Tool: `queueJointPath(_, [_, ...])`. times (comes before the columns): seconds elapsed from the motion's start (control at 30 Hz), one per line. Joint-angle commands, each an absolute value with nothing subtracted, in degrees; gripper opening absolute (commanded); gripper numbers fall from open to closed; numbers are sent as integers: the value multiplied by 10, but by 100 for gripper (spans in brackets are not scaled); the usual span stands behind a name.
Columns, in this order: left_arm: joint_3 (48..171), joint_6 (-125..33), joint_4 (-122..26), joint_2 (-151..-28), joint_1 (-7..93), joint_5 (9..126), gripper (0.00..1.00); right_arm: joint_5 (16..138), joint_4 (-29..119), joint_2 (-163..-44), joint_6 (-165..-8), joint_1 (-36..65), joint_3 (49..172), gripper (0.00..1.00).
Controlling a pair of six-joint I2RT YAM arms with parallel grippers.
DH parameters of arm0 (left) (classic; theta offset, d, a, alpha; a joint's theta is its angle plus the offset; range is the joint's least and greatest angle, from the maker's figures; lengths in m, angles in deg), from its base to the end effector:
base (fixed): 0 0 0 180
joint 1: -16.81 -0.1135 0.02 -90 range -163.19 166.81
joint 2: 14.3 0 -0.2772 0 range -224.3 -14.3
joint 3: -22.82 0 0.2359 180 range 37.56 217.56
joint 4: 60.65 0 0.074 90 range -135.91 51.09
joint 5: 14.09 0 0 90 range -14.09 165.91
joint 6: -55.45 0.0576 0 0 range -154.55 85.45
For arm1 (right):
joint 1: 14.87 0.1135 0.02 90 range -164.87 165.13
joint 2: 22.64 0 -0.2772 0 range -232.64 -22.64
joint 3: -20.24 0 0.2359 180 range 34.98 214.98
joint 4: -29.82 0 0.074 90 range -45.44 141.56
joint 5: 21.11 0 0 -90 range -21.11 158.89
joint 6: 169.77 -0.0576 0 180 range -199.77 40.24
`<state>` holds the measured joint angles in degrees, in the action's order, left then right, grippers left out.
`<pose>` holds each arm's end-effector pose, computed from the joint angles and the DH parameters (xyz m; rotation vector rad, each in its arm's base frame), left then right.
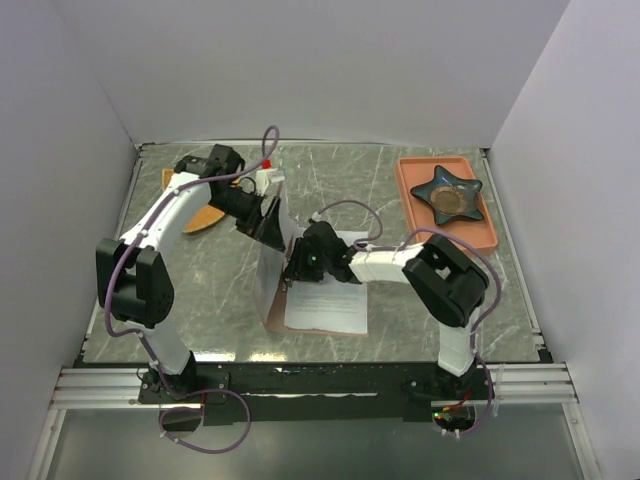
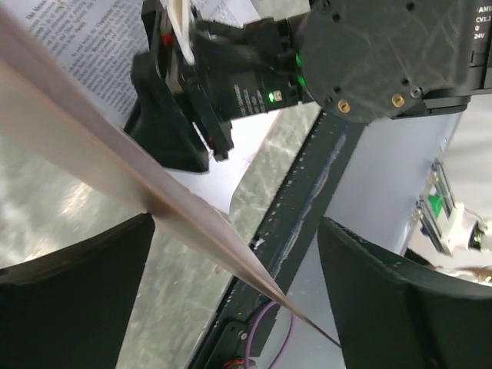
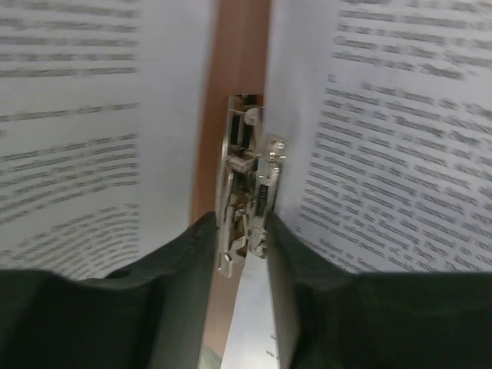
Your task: Put the files into the folder
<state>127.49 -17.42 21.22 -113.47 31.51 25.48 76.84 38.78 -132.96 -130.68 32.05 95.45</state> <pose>0.3032 -0.1254 0.3022 0.8637 2.4892 -1.2318 0.2697 0.3001 0.1466 0.0138 2.5581 0.9335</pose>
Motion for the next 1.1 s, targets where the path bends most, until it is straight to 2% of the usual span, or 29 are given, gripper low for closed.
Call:
queueJointPath(0.0, [1313,-190,211,-1138,344,233,99,773,517,-1271,-1239,322,864,52])
queueJointPath(0.03, [1326,-193,212,-1141,347,233,96,774,508,-1248,-1235,320,858,55])
queueJointPath(0.17, [1357,-193,224,-1142,351,228,96,806,532,-1149,-1212,303,864,64])
queueJointPath(0.2, [1362,-194,224,-1143,351,228,96,811,545,-1128,-1207,300,885,72])
queueJointPath(0.43, [1373,-204,221,-1134,362,212,96,825,579,-1064,-1190,267,890,81])
queueJointPath(0.57, [1371,-214,214,-1134,382,188,96,777,580,-997,-1239,229,818,82])
queueJointPath(0.7, [1377,-219,218,-1140,409,143,96,743,593,-846,-1311,165,733,78])
queueJointPath(0.8, [1388,-206,226,-1151,438,108,96,690,687,-788,-1327,154,743,77])
queueJointPath(0.83, [1391,-204,228,-1158,447,105,96,668,759,-789,-1328,151,753,77])
queueJointPath(1.07, [1413,-219,193,-1196,564,104,96,562,938,-806,-1407,147,775,76])
